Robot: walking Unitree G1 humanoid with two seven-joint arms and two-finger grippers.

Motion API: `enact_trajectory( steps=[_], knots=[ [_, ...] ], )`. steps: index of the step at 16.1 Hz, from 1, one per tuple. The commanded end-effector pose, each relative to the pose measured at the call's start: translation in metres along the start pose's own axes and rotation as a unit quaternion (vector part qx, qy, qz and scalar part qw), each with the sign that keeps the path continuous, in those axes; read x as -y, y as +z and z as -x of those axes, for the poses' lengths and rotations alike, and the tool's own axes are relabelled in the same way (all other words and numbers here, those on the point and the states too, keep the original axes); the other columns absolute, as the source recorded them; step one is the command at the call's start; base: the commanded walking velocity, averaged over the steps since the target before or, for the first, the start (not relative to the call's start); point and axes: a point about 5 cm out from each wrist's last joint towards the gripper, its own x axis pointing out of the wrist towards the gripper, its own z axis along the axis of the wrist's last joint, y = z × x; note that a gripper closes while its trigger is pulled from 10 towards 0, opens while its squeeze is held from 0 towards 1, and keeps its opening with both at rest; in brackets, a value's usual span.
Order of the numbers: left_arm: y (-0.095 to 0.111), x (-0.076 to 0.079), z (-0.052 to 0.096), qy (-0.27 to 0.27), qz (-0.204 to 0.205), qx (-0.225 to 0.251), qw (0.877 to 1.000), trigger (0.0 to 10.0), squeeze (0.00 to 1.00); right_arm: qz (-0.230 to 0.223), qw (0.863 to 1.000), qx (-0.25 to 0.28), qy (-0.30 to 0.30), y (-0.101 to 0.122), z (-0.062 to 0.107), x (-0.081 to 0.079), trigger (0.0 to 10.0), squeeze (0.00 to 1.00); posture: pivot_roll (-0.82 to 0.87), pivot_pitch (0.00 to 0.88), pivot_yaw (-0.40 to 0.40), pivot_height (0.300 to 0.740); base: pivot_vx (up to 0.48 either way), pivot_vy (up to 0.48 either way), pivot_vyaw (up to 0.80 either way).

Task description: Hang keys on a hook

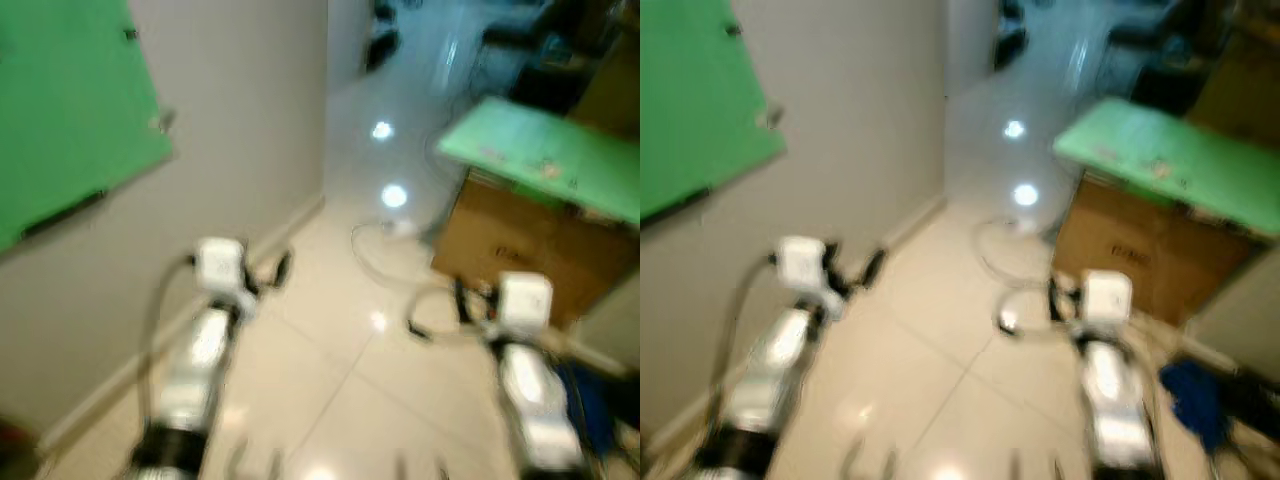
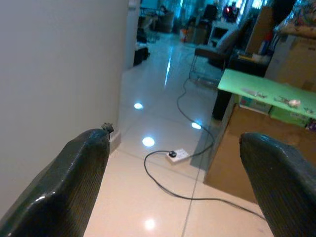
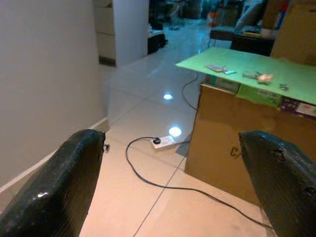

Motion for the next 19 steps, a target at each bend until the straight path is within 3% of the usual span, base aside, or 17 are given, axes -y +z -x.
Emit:
enact_trajectory(
  steps=[1,6,7,13,16,19],
  knots=[
    [0.0,0.008,-0.004,-0.017,0.01,0.002,1.0,10.0,0.0,0.008,1.0,-0.004,-0.008,-0.001,0.0,0.008,10.0,0.0,-0.17,0.02,0.003,0.74,0.48,0.0,-0.71],
    [-0.003,0.012,-0.006,-0.014,0.013,-0.003,1.0,10.0,0.0,0.021,1.0,-0.006,-0.009,-0.002,-0.002,0.009,10.0,0.0,-0.18,0.021,0.007,0.74,0.48,0.0,-0.26],
    [-0.003,0.012,-0.006,-0.019,0.014,-0.003,1.0,10.0,0.0,0.001,1.0,-0.003,-0.01,-0.002,-0.001,0.009,10.0,0.0,-0.18,0.022,0.008,0.74,0.48,0.0,-0.69],
    [-0.002,0.015,-0.008,-0.038,0.013,-0.003,0.999,10.0,0.0,0.003,1.0,0.001,-0.014,-0.001,-0.001,0.011,10.0,0.0,-0.19,0.029,0.011,0.74,0.48,0.0,-0.67],
    [-0.007,0.0,-0.006,0.027,0.022,0.0,0.999,10.0,0.0,-0.002,1.0,0.018,-0.019,0.002,0.001,0.012,10.0,0.0,-0.19,0.032,0.011,0.74,0.48,0.0,-0.39],
    [-0.006,0.007,-0.007,0.007,0.009,0.004,1.0,10.0,0.0,-0.011,0.999,0.026,-0.027,0.004,0.002,0.015,10.0,0.0,-0.19,0.034,0.01,0.74,0.48,0.0,0.0]
  ],
)
